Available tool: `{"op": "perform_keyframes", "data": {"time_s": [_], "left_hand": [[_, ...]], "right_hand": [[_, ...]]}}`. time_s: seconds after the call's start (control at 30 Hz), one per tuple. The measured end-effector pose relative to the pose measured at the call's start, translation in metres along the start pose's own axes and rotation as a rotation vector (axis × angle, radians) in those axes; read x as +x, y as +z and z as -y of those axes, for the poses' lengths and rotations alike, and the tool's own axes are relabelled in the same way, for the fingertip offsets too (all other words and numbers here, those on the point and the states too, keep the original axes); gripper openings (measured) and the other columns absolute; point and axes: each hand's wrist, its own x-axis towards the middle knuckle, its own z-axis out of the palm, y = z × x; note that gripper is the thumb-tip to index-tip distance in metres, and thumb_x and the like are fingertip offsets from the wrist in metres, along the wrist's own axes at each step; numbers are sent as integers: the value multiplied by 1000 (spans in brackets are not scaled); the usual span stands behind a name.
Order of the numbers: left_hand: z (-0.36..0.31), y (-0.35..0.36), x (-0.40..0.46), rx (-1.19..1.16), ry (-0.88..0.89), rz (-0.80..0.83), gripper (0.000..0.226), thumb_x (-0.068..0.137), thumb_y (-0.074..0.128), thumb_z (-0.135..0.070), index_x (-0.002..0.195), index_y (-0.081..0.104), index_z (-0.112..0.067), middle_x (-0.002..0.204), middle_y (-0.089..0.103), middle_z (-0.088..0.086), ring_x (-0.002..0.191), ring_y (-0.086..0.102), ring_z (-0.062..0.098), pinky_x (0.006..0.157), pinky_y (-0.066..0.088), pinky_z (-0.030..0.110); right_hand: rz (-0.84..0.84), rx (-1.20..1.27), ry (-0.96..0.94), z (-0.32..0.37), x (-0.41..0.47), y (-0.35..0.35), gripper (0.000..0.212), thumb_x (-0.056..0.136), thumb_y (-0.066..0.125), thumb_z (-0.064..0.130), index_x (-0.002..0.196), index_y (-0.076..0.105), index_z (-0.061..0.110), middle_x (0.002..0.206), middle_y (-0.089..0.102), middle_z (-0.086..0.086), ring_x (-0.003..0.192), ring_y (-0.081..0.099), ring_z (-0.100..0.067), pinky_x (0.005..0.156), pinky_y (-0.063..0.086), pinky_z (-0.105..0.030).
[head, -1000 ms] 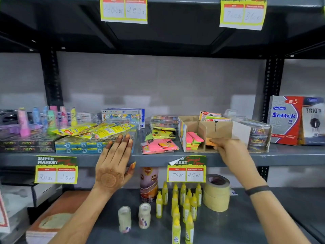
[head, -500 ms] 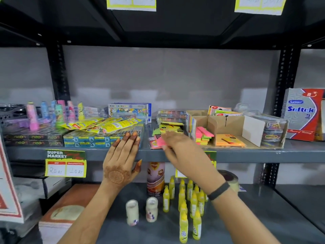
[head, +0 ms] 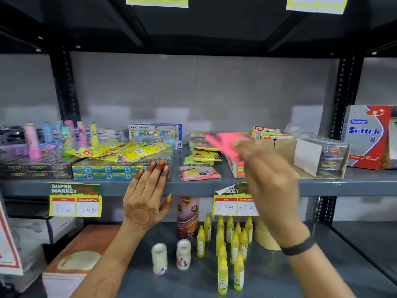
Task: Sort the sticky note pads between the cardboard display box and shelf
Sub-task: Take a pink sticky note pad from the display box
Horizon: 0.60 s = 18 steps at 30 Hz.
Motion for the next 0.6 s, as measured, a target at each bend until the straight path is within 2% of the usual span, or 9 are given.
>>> {"op": "perform_keyframes", "data": {"time_s": [0.07,0.13,0.2,0.3,0.4,0.47,0.53,0.6], "left_hand": [[0,0,0,1,-5,0,51,99,32,-32,137,47,-1,138,51,16,130,44,30,111,31,41],[0,1,-1,6,-7,6,51,99,32,-32,138,46,-1,137,51,16,130,44,31,112,30,41],[0,0,-2,21,-7,13,51,99,32,-31,139,44,-1,138,51,17,131,44,31,113,29,41],[0,-1,-2,17,-12,27,52,99,31,-32,140,43,-2,140,50,16,132,43,31,113,28,40],[-2,-1,-2,12,-25,34,52,99,31,-32,140,43,-2,140,50,16,132,43,30,113,28,40],[-2,-1,-1,12,-26,34,52,99,32,-32,140,44,-2,139,51,16,132,43,30,114,27,40],[-2,-1,-1,19,-24,35,52,98,32,-32,139,45,-1,138,51,17,131,43,31,114,27,40],[-2,-1,-1,24,-24,35,53,98,32,-31,139,45,-1,138,51,17,131,43,31,113,28,41]], "right_hand": [[-131,-52,90,-15,3,-14,26,95,44,5,105,67,-3,107,70,-18,100,65,-27,89,52,-41],[-167,-140,188,-34,-1,-19,24,88,52,-6,108,66,-2,108,69,-18,100,65,-29,88,53,-42],[-110,-211,264,-53,-11,-16,28,84,58,-11,109,66,-1,106,70,-20,95,66,-33,81,55,-44],[71,-248,348,-73,-29,-10,34,79,61,-16,109,66,0,104,70,-22,87,67,-38,70,56,-45],[230,-211,354,-82,-40,-5,41,72,58,-24,106,66,-2,103,70,-23,88,66,-38,76,54,-45],[319,-202,324,-88,-42,0,42,69,58,-27,105,65,-7,103,68,-27,92,64,-42,82,52,-51],[366,-174,334,-91,-39,2,40,70,57,-27,105,64,-10,106,67,-29,98,61,-45,89,48,-59],[349,-157,368,-84,-37,2,38,73,56,-23,108,62,-9,112,65,-28,105,58,-43,96,41,-61]]}}
